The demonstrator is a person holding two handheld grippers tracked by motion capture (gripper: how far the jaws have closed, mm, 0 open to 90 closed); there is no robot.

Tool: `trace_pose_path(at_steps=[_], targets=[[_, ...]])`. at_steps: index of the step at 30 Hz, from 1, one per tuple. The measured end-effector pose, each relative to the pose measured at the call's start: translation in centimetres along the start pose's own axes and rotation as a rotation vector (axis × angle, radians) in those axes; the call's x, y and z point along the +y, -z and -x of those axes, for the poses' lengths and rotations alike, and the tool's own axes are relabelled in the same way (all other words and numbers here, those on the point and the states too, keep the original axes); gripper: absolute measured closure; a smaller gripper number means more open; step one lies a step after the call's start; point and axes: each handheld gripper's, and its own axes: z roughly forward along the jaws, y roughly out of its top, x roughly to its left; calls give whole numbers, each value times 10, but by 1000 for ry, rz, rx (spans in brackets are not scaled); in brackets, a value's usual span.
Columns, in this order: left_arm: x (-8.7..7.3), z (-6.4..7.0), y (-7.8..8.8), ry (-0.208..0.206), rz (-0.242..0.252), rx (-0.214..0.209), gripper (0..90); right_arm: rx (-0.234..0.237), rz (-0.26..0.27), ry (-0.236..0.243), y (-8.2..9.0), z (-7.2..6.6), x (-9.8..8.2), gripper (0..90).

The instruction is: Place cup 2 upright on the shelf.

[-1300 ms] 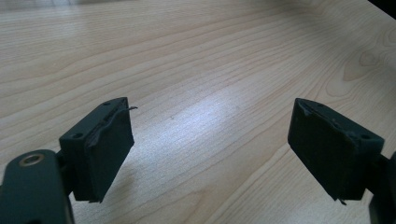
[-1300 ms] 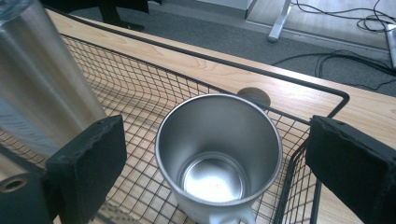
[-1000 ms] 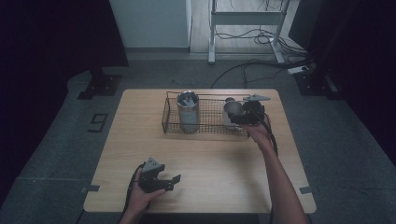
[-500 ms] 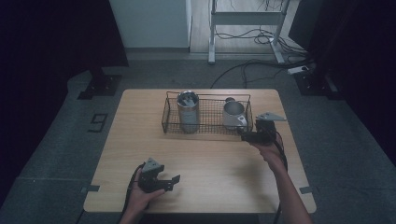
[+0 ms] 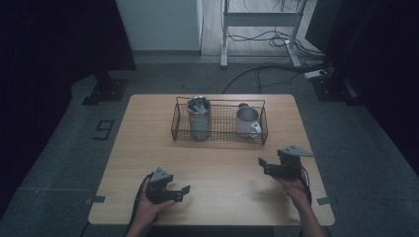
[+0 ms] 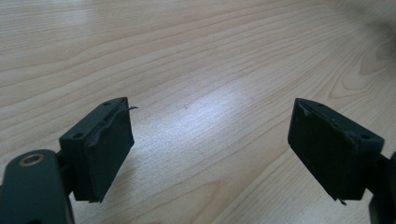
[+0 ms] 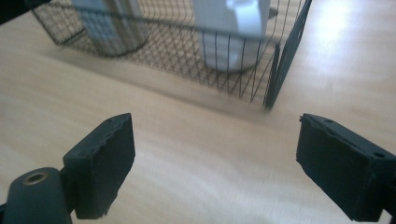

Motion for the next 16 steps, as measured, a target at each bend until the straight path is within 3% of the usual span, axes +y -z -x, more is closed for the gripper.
trace_pose_path(at_steps=[7,16], targets=[[-1,1,-2,-4,-9,4,143,-8,-38,11,0,-1,-21,116],[-2,0,-5,-4,-21,13,143,-25,-44,4,-3,2,-29,116]])
